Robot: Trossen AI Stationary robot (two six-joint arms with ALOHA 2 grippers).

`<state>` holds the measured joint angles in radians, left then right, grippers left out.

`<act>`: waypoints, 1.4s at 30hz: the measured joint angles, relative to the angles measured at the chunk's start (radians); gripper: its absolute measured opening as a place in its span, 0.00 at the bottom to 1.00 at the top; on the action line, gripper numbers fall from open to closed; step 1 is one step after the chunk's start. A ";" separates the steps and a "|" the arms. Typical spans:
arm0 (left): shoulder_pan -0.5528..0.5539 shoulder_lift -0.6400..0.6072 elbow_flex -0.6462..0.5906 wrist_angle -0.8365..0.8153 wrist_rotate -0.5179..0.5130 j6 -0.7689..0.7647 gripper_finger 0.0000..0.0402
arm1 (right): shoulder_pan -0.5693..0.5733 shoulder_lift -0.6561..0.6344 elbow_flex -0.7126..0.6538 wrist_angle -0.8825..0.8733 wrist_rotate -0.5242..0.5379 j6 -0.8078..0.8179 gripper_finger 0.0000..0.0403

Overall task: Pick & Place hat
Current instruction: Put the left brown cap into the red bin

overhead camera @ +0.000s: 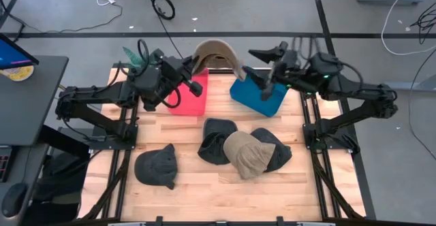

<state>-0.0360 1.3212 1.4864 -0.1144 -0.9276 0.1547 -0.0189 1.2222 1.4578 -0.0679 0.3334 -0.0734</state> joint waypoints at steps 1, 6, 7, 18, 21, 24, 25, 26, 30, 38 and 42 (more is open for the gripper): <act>0.007 0.000 0.000 0.000 0.001 -0.012 0.03 | 0.000 0.018 0.004 0.002 0.016 -0.011 0.69; 0.025 0.000 0.000 0.013 0.002 -0.032 0.03 | -0.001 0.083 0.007 0.033 0.081 -0.022 0.67; 0.028 0.000 0.000 0.013 0.006 -0.039 0.03 | -0.003 0.093 0.008 0.045 0.100 -0.023 0.66; 0.027 0.000 0.000 0.013 0.035 -0.041 0.03 | -0.045 0.141 0.009 0.121 0.158 -0.075 0.53; 0.027 0.000 0.000 0.013 0.035 -0.040 0.04 | -0.045 0.141 0.009 0.133 0.155 -0.094 0.36; 0.027 0.000 0.000 0.013 0.034 -0.039 0.05 | -0.045 0.141 0.009 0.136 0.159 -0.104 0.13; 0.028 0.000 0.000 0.012 0.034 -0.039 0.05 | -0.045 0.141 0.009 0.136 0.168 -0.109 0.07; 0.029 0.000 0.000 0.014 0.035 -0.040 0.05 | -0.047 0.141 0.009 0.139 0.171 -0.119 0.04; 0.032 0.000 0.000 0.015 0.037 -0.039 0.05 | -0.055 0.141 0.009 0.138 0.182 -0.125 0.04; 0.032 0.000 0.000 0.013 0.041 -0.032 0.22 | -0.073 0.139 0.008 0.125 0.178 -0.126 0.02; 0.032 0.000 0.000 0.008 0.037 -0.034 0.33 | -0.073 0.137 0.008 0.111 0.181 -0.126 0.01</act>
<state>-0.0040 1.3216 1.4864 -0.1067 -0.8911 0.1211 -0.0921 1.3594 1.4658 0.0435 0.5141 -0.1993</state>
